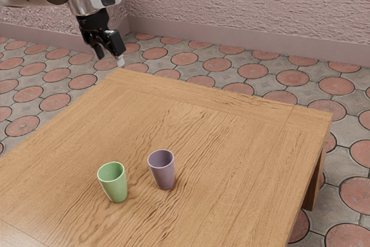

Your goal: Place the left cup onto the right cup

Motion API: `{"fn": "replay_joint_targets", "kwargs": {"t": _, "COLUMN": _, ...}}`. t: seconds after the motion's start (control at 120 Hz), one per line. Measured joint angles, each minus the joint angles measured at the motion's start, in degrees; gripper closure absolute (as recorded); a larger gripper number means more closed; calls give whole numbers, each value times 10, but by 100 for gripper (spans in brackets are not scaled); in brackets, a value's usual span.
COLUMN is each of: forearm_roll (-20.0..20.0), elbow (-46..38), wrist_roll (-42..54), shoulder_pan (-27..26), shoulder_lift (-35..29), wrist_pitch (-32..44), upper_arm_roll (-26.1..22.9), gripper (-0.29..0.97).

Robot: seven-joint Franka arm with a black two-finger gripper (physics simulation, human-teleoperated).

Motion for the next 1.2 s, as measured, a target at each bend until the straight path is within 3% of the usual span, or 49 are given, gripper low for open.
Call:
{"fn": "replay_joint_targets", "kwargs": {"t": 0.533, "forearm_roll": 0, "elbow": -9, "wrist_roll": -1, "shoulder_pan": 3, "shoulder_lift": 0, "wrist_pitch": 1, "upper_arm_roll": 1, "gripper": 0}}
{"fn": "replay_joint_targets", "kwargs": {"t": 1.2, "forearm_roll": -1, "elbow": -193, "wrist_roll": -7, "shoulder_pan": 7, "shoulder_lift": -77, "wrist_pitch": 38, "upper_arm_roll": 2, "gripper": 0}}
